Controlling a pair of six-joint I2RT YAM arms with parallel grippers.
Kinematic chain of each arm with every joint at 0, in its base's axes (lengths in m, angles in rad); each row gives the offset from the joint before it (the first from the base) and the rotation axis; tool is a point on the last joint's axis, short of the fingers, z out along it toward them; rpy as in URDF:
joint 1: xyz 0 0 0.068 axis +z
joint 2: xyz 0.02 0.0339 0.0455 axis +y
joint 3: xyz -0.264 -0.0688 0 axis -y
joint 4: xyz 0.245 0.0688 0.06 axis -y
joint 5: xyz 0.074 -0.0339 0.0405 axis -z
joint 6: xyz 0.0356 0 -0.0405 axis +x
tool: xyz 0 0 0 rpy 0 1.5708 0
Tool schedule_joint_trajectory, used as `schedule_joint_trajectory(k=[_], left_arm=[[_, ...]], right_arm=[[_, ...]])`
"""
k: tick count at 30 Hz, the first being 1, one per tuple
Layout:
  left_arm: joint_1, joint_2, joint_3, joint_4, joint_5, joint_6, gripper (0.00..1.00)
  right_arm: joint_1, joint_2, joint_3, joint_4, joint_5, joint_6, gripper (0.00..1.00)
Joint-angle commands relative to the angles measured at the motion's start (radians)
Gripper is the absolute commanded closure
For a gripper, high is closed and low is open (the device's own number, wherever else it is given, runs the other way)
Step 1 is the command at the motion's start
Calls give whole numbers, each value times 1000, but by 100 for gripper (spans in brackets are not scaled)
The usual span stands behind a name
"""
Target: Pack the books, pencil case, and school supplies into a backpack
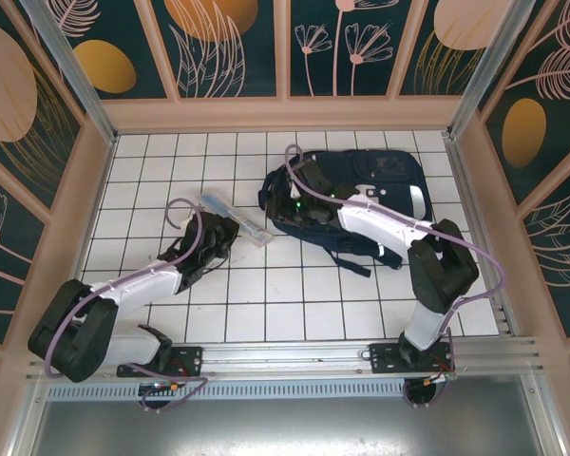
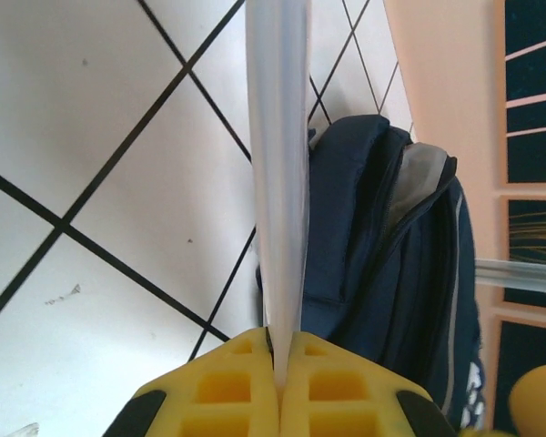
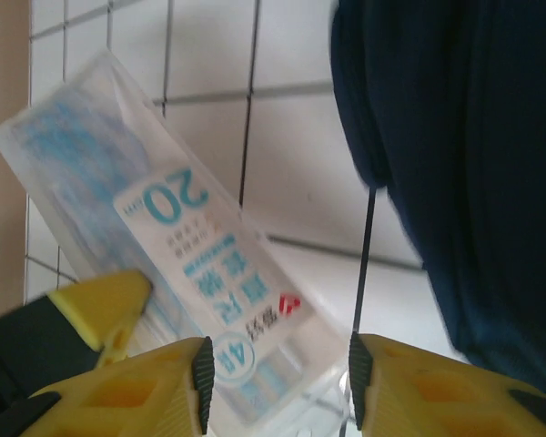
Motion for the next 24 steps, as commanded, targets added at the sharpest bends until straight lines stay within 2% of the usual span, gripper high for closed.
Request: schedule_joint_trajectory(k=[1,6,17,24], left_arm=[[3,-51,69,-158,-39,140,100],[3,-116,82,-216,-63,209,100],[4,-202,124,-320,-63,364,100],[3,-232,120,-332,-55,384,100]], right_arm=[[-17,4,114,-174,203,-162,52],[-40,78,243,-251,342,-261,43],[-46,311,456,-357,523,-351,43],[-46,375,457,-356,541,-368,43]])
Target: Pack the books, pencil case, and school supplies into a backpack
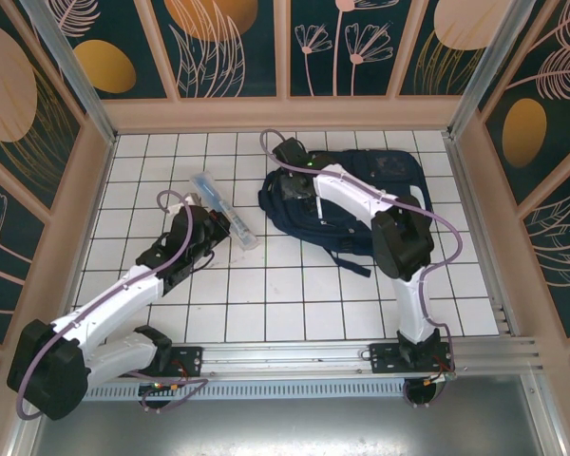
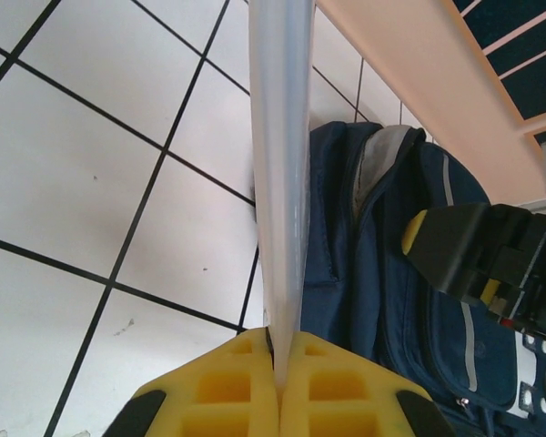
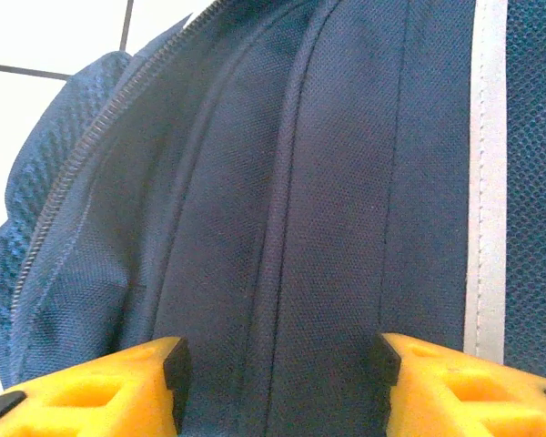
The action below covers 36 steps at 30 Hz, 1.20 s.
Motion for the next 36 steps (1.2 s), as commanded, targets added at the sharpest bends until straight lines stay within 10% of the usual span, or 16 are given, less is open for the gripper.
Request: schedule_joint_trajectory(k=[1,7,36], left_arm=[[3,-13,30,-20,1,42,100],[3,-10,56,-28,43,88,100],[-42,834,731,214,466,167,100]], right_arm=[[0,31,28,-32,48,-23,46],[0,27,12,-36,87,-13,100],[-141,-583,-179,113,-53,25,100]])
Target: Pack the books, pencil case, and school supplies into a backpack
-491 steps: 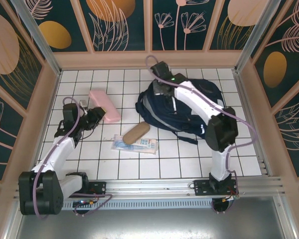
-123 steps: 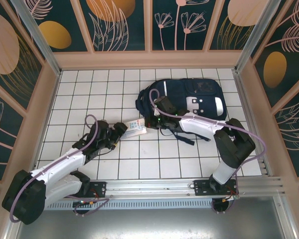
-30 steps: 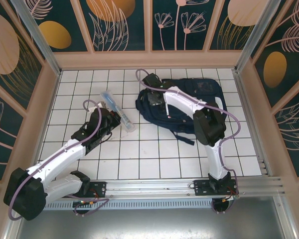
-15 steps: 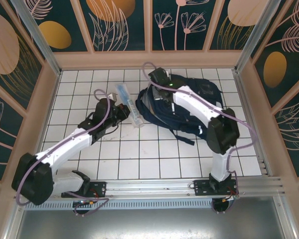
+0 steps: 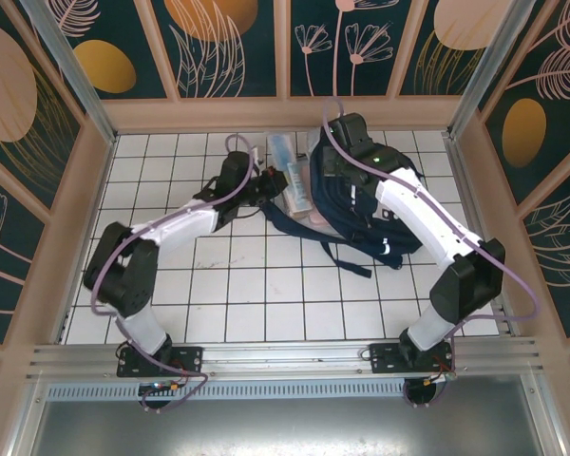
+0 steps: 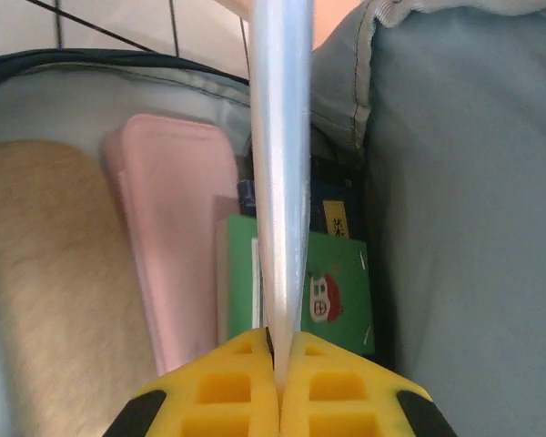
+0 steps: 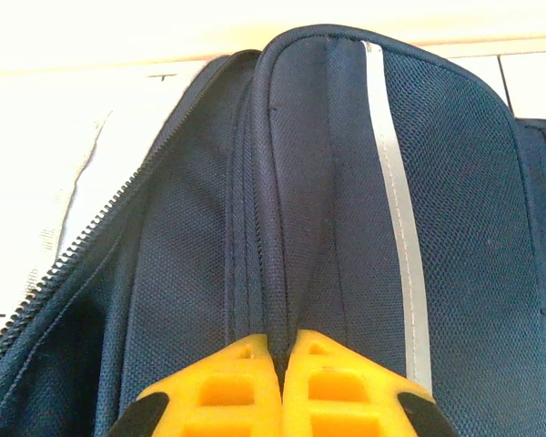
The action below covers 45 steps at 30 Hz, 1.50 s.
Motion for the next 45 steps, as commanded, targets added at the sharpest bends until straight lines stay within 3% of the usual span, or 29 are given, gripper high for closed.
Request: schedule_joint_trajectory(k=[1,6,14,19,28,37,41,45], left_arm=[[-9,78,110,-48,18,50,100],[-7,90,136,-150,-26,127,100],[14,38,74,-210,-32,131,100],[15,93,75,-190,40,111,100],[-3,201,86,24,246,-52,100],[-52,284,176,-77,224,-47,99],[-51,248,186,-182,151,15,58],[-30,187,162,-222,126,33,42]], right_arm=[[-13,-93,3,94,-23,24,100],[-20,-124,-29,96,-16,34,100],[-32,-136,-60,101,-21,45,100],[-34,-138,-77,114,-39,54,100],[-34,-127,-84,115,-64,66,100],[-34,-123,-102,118,-76,72,100],[-34,-115,-128,124,-79,71,100],[-34,-91,-146,130,-115,71,100]])
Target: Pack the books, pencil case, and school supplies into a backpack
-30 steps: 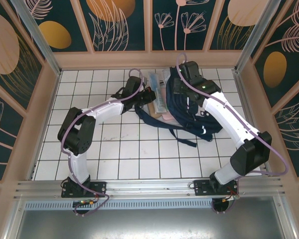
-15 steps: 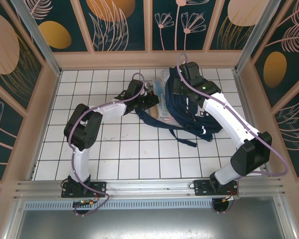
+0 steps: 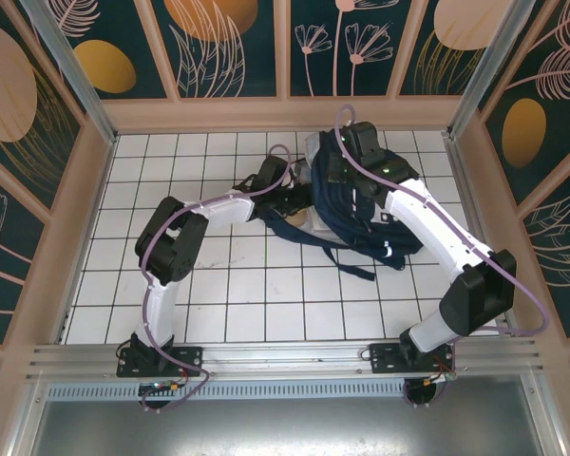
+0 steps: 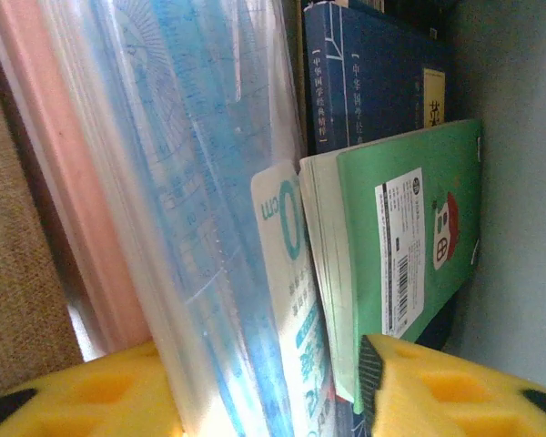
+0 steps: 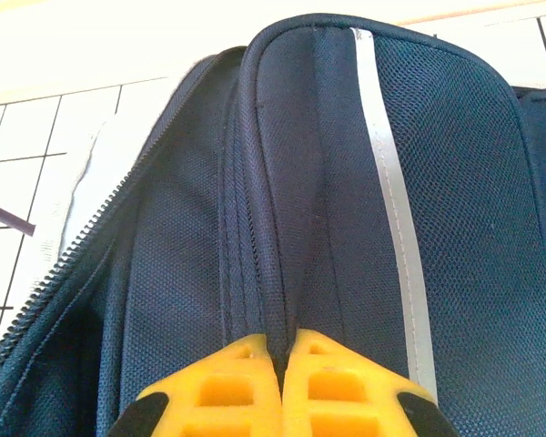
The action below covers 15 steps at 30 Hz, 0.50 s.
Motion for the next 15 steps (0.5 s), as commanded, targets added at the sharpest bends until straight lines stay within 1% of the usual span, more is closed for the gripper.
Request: schedule_joint_trajectory(k=[1,6,7,8,9,10,12,15], left_arm=[[28,-78,-18,-88,-51,40,40],[81,-205,-122,-115,-95,65,38],[92,-230,-140,-127,-107,74,37],[100,-254,-155,-138,-119,82,37],[109,-273,-167,-153,-131,96,37],[116,-292,-174,-175,-150,112,37],[127,-307,-179,-218,-195,152,36],[149,-276,-160,-269,-230,213,35]], right_arm=[[-5,-12,-14,35,-28,15,100],[-3,22,-37,60,-90,28,100],[-1,31,-45,67,-111,31,98],[-1,38,-49,71,-130,34,92],[1,53,-50,73,-150,36,82],[1,73,-45,65,-200,37,76],[5,110,-25,39,-244,40,65],[18,110,-36,28,-239,44,46]])
